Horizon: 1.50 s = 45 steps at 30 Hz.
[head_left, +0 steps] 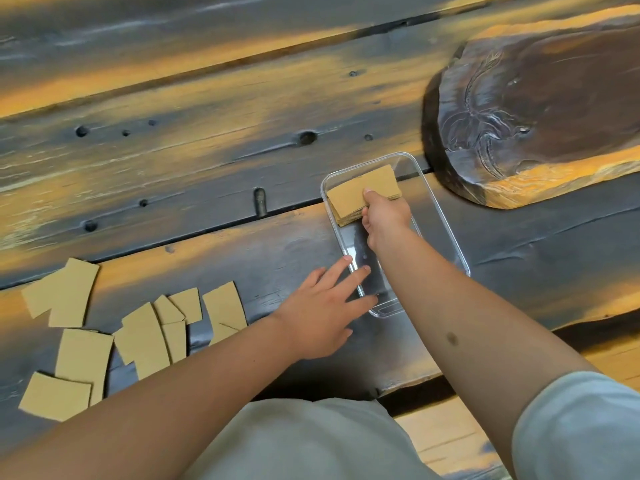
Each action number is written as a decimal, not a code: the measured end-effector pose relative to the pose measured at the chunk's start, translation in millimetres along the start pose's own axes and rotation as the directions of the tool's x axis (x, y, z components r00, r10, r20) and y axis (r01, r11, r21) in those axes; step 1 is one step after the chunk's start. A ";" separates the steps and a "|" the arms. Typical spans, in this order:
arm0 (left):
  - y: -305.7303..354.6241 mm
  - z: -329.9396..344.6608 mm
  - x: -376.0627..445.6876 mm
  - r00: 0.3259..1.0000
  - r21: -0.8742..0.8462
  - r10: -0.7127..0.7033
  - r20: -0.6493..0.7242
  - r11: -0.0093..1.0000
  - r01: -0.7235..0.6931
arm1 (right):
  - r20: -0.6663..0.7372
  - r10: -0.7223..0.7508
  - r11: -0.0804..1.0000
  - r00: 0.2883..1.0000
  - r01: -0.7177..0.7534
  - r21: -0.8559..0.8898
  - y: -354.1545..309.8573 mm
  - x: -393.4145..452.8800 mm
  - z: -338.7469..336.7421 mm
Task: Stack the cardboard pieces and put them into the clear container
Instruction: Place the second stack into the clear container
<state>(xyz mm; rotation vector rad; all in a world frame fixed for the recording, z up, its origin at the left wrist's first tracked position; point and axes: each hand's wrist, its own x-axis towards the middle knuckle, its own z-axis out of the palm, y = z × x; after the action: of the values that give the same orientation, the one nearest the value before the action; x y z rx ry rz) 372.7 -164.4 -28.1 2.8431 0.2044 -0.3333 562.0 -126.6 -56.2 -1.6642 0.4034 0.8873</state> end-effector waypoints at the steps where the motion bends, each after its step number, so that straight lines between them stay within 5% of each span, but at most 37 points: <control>1: -0.4 0.0 -0.3 1.000 -0.012 0.001 0.000 1.000 -0.001 | -0.019 -0.023 0.999 1.000 0.022 -0.027 1.3 0.9 3.2; 4: -0.6 -0.7 0.0 1.000 -0.027 0.001 -0.003 1.000 -0.001 | -0.106 -0.112 0.987 0.988 0.099 -0.123 3.5 2.7 5.8; 11: 0.9 -0.3 -0.6 1.000 -0.042 -0.007 -0.005 0.999 0.007 | -0.064 -0.261 0.856 0.963 0.201 -0.476 9.5 5.1 -4.5; 15: 2.7 -2.0 -0.3 1.000 -0.073 -0.010 0.015 0.997 0.011 | -0.021 -0.281 0.831 0.960 0.232 -0.505 10.3 2.9 -7.7; 20: 1.9 -4.3 -0.8 1.000 -0.072 -0.005 0.019 0.997 0.006 | 0.149 -0.298 0.825 0.943 0.332 -0.458 12.2 -2.1 -14.7; 24: 2.7 -4.1 -1.6 1.000 -0.082 -0.005 0.016 0.997 0.006 | 0.203 -0.206 0.898 0.957 0.268 -0.349 6.2 -6.0 -15.9; 27: 2.3 -2.5 -1.6 1.000 -0.088 -0.007 0.010 0.996 0.008 | 0.180 -0.125 0.957 0.976 0.167 -0.237 7.3 -9.7 -21.4; 32: 0.8 -1.9 -2.5 1.000 -0.098 -0.002 0.011 0.995 0.003 | 0.184 0.210 0.969 0.960 -0.229 0.094 2.9 -33.4 -22.5; 36: 1.1 -3.5 -1.9 1.000 -0.080 -0.002 0.021 0.997 0.004 | 0.305 0.201 0.920 0.931 -0.287 0.268 -15.9 -45.5 -9.6; 45: 3.2 -11.8 -4.3 0.999 -0.075 -0.005 0.051 0.997 0.009 | 0.353 0.250 0.911 0.901 -0.343 0.229 -31.1 -58.4 -14.7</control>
<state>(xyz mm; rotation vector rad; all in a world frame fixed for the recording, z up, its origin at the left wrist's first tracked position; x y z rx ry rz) 371.5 -164.5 -15.2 2.7567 0.2127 -0.3908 549.7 -142.3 8.6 -1.1822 0.5470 1.2429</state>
